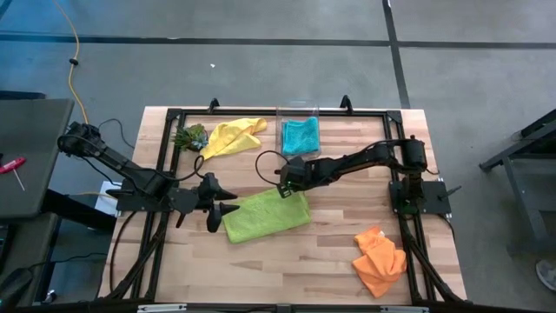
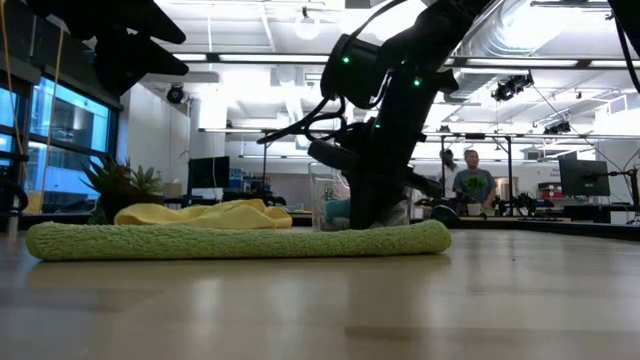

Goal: Fold microfiber towels
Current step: Fold the green microfiber cloth

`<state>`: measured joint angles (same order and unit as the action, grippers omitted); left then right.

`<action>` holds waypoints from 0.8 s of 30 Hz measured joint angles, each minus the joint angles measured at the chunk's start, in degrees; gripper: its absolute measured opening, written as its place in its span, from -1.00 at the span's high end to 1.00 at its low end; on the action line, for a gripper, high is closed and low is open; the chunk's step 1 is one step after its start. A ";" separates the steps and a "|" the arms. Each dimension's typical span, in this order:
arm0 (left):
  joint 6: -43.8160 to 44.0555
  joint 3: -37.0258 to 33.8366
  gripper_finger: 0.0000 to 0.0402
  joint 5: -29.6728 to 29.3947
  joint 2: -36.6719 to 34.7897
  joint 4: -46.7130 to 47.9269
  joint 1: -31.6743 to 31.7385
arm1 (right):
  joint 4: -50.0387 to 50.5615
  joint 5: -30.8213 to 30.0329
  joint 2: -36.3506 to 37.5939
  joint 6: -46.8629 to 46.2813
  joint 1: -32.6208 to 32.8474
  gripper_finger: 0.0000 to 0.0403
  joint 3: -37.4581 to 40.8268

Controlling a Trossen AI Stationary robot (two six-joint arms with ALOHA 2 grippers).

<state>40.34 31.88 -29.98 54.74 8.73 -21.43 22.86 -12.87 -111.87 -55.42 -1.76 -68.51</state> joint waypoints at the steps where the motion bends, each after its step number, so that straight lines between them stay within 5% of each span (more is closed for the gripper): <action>1: 0.00 0.00 0.12 0.00 0.00 0.00 0.00 | 0.01 0.54 0.00 0.09 0.00 0.99 0.00; 24: 0.00 0.00 0.12 0.00 0.00 0.48 0.00 | 7.34 2.31 7.26 0.74 5.01 1.00 0.00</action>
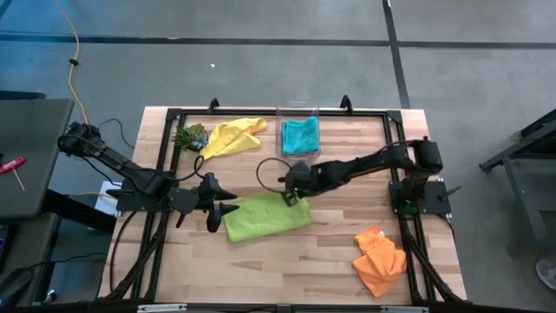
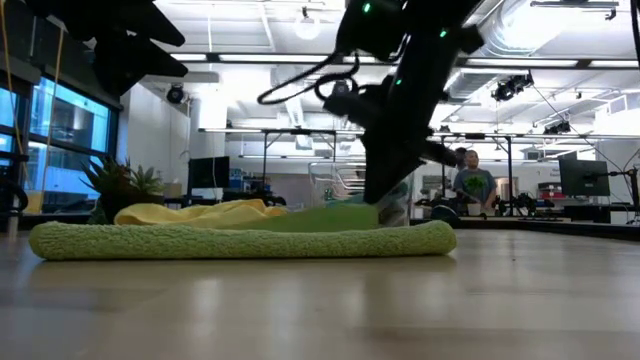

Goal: Fold microfiber towels
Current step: Fold the green microfiber cloth

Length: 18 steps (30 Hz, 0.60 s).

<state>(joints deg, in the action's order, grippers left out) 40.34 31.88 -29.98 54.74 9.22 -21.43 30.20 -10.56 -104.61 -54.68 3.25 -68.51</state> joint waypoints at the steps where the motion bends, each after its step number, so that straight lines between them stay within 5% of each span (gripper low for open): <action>1: 0.00 0.00 0.12 0.00 0.00 0.02 0.00 | 0.60 0.03 0.33 -0.53 0.77 1.00 0.00; 18: -0.02 0.04 0.12 0.35 0.00 1.12 0.02 | 10.70 4.74 8.62 -1.74 7.71 1.00 0.00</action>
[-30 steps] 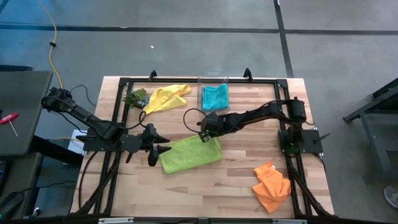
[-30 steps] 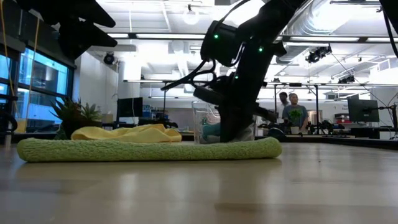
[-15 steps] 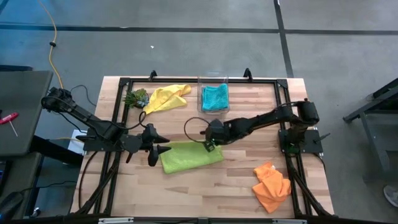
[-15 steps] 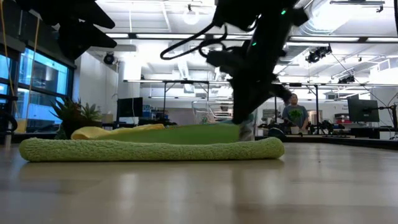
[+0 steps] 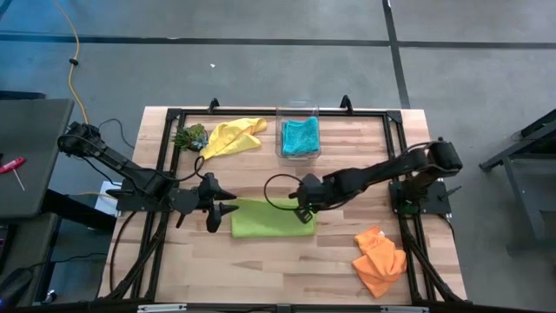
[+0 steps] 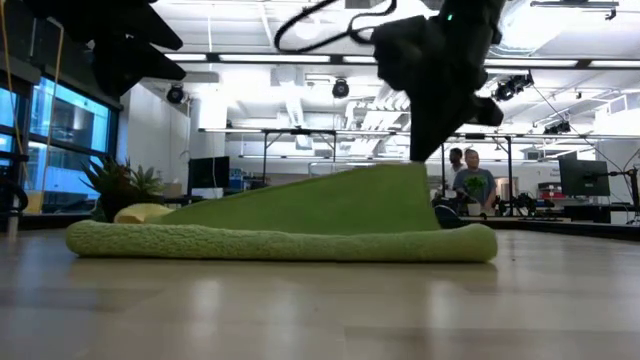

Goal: Fold microfiber towels
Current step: Fold the green microfiber cloth

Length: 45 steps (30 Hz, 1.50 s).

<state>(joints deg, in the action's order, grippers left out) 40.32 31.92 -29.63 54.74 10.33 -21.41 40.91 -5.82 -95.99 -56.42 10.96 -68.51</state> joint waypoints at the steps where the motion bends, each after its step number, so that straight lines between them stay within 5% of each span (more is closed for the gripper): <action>1: 0.00 -0.01 0.12 0.00 0.00 0.18 0.00 | -0.02 0.51 0.54 0.17 0.12 1.00 0.00; 12: 0.00 -0.02 0.12 0.07 0.00 3.88 0.02 | 2.17 10.13 3.62 1.92 2.67 1.00 -0.01; 20: 0.00 -0.02 0.12 0.10 0.00 3.61 0.04 | 3.84 4.50 3.18 0.12 2.01 1.00 -0.02; 31: 0.03 -0.02 0.12 0.20 0.00 3.53 0.04 | 5.04 8.85 -2.39 -0.29 0.95 1.00 -0.04; 45: -1.45 -0.02 0.12 0.57 0.95 4.60 0.32 | 3.62 1.96 -3.05 1.61 -1.99 1.00 -0.04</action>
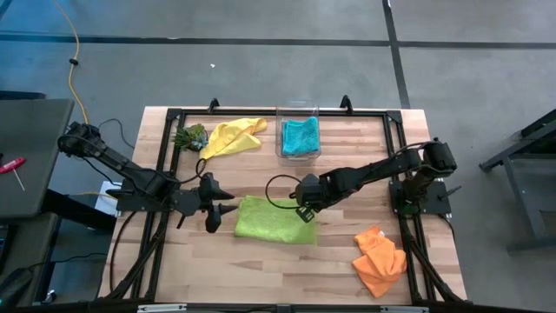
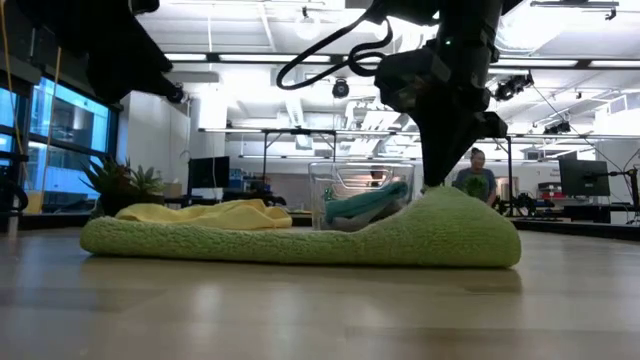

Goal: Fold microfiber towels
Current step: Fold the green microfiber cloth

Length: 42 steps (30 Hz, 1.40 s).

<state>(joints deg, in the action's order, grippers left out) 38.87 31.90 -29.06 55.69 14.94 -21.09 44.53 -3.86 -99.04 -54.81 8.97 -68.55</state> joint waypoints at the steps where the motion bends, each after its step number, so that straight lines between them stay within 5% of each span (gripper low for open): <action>1: -0.07 0.00 0.12 0.51 0.79 0.19 0.52 | -0.04 0.47 0.00 0.72 -0.01 1.00 0.00; 5: -3.93 0.00 0.12 4.93 5.77 0.41 6.03 | -0.30 0.79 0.00 0.82 -0.04 1.00 0.00; 13: -16.14 0.00 0.11 22.81 17.42 -2.68 23.16 | -0.65 0.83 0.00 0.73 0.02 1.00 0.00; 21: -28.38 0.04 0.14 32.41 24.57 -12.36 29.01 | -0.67 0.83 0.00 0.84 0.02 1.00 0.00; 30: -34.54 0.03 0.28 32.29 32.10 -12.91 29.40 | -0.67 0.83 0.00 0.86 0.04 1.00 0.00; 42: -33.09 0.00 0.63 33.69 31.33 -12.53 29.38 | -1.07 0.83 0.00 0.88 0.04 1.00 0.00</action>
<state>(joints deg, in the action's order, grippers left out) 5.78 31.90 4.63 87.02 2.41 8.29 43.46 -3.03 -99.04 -53.93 9.02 -68.55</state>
